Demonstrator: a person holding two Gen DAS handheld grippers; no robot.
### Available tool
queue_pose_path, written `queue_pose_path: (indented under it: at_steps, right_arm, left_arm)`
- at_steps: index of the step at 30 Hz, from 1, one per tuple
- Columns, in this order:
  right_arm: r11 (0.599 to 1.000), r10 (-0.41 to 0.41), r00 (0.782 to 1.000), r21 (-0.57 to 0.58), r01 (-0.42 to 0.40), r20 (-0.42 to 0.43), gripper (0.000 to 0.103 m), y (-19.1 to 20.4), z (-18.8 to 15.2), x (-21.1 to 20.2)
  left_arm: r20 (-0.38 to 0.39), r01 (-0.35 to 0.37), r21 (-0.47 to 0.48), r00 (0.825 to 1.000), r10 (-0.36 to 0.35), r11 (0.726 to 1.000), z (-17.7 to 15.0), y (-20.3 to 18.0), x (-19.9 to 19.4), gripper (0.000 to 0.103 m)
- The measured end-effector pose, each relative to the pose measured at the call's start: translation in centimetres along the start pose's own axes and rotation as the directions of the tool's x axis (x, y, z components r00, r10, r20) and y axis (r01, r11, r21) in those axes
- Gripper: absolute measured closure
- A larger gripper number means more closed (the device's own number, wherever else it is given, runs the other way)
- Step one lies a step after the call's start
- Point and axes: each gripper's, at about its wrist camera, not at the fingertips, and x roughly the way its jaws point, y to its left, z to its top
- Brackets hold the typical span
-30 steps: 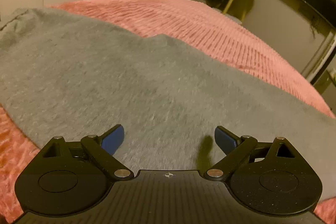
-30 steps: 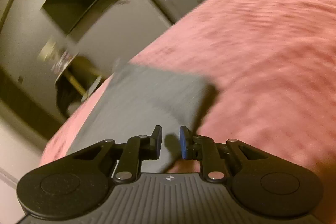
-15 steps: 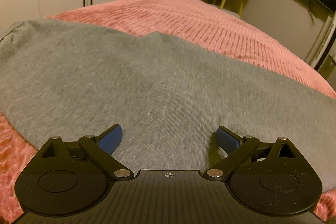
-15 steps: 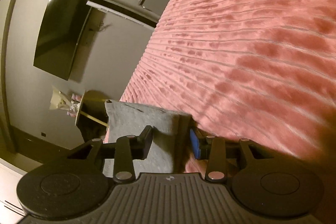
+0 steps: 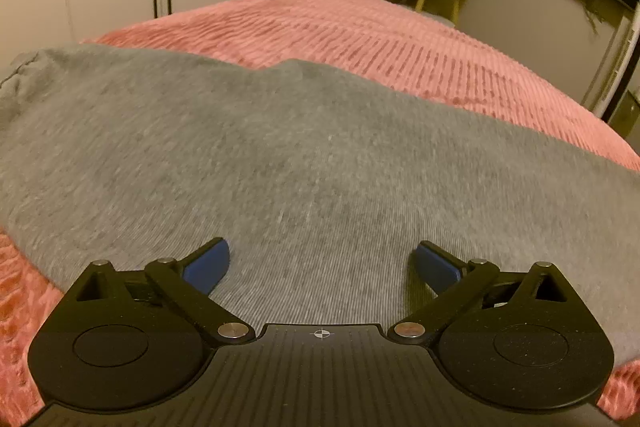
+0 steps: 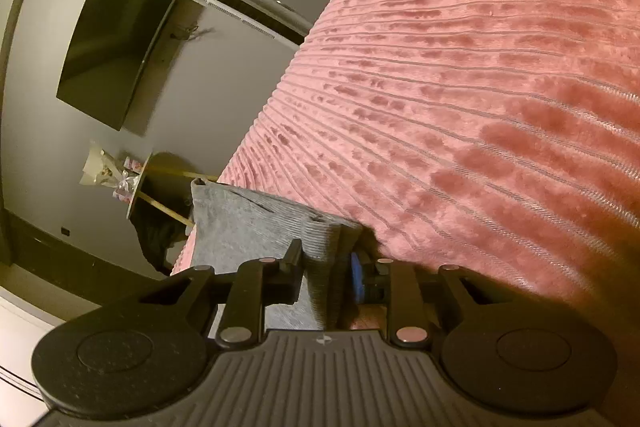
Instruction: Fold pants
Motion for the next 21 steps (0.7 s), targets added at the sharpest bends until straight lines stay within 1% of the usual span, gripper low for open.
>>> queue_pose_path:
  at_steps: [7,8,13,16,21]
  right_arm:
    - [1.000,-0.027,1.000,0.005,0.027,0.004,0.079,0.6,0.2,0.6]
    - [0.999,-0.034,0.999,-0.004,0.034,0.007,0.082,0.8,0.2,0.7]
    - [0.996,-0.070,0.997,-0.046,0.071,0.023,0.086,1.9,0.0,0.8]
    - [0.996,-0.065,0.997,-0.061,0.067,0.039,0.089,2.6,-0.1,0.4]
    - [0.989,-0.057,0.996,-0.131,0.067,0.073,0.091,4.8,-0.4,-0.7]
  left_arm:
    - [-0.002,0.015,-0.018,1.000,-0.015,1.000,0.2,0.3,0.1,0.000]
    - [-0.001,0.017,-0.020,1.000,-0.017,1.000,0.2,0.3,0.1,0.000]
    - [0.001,0.017,-0.015,1.000,-0.017,1.000,0.2,0.2,0.3,0.000]
    - [0.002,0.020,-0.017,1.000,-0.020,1.000,0.2,0.3,0.3,0.000]
    - [0.003,0.032,-0.036,0.999,-0.032,0.999,0.4,0.5,0.3,0.000]
